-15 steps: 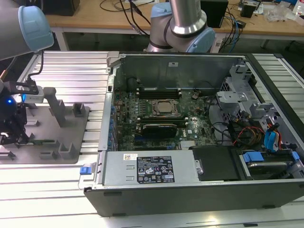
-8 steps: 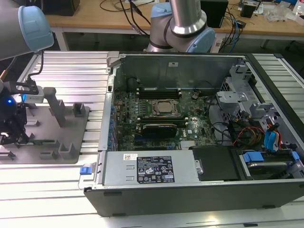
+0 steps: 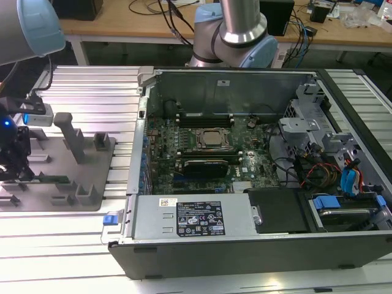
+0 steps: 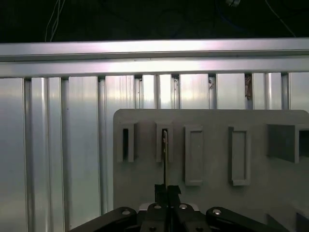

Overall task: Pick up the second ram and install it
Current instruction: 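Pick up the second ram and move it above second insertion slot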

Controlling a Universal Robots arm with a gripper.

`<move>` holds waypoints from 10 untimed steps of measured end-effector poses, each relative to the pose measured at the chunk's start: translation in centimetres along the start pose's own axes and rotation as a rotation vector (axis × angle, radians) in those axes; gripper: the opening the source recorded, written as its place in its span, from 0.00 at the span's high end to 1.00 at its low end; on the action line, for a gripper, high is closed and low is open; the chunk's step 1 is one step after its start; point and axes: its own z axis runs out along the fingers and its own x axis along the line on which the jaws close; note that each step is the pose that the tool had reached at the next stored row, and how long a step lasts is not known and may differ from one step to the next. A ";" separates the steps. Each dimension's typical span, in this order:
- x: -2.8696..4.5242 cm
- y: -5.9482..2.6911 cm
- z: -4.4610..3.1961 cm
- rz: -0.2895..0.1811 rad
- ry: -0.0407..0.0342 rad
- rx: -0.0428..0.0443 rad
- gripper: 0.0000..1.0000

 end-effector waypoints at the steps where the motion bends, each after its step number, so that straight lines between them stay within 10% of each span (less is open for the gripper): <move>1: 0.01 0.01 -0.78 0.000 0.0001 0.0000 0.91; 10: 0.02 0.04 -6.41 0.000 0.0000 0.0007 0.91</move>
